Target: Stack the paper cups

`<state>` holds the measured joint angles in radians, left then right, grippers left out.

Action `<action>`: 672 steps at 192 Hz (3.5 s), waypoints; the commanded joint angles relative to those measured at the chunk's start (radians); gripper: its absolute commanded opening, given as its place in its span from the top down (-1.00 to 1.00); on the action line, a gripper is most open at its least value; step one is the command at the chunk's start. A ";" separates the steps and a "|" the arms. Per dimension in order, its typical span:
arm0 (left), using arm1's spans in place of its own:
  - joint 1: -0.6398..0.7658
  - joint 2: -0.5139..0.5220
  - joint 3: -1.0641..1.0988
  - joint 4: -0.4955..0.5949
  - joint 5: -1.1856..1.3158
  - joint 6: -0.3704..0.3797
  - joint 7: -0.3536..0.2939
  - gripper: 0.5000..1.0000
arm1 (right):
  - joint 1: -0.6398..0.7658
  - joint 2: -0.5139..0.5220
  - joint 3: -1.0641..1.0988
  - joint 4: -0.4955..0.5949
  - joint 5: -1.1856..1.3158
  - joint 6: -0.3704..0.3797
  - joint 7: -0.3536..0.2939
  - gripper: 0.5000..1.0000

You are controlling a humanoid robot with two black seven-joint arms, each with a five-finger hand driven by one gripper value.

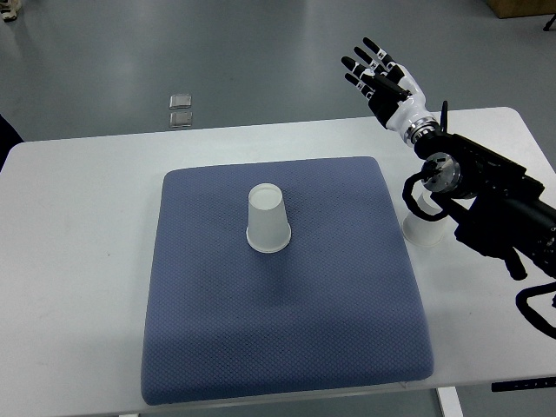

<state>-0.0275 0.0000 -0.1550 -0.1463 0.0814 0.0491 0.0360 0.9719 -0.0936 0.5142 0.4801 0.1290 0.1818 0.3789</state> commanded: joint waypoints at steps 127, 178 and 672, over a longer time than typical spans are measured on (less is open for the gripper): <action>0.001 0.000 0.000 -0.001 0.000 0.000 0.001 -1.00 | 0.077 -0.038 -0.022 0.011 -0.071 0.010 -0.005 -0.65; 0.001 0.000 0.000 -0.001 0.000 0.000 -0.001 -1.00 | 0.100 -0.136 -0.066 0.048 -0.236 0.022 -0.015 -0.65; 0.001 0.000 0.000 -0.001 0.000 0.000 0.001 -1.00 | 0.277 -0.545 -0.730 0.477 -1.487 0.133 -0.014 -0.64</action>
<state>-0.0261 0.0000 -0.1549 -0.1469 0.0813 0.0491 0.0360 1.2709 -0.6436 -0.2163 0.9616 -1.3535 0.3448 0.3650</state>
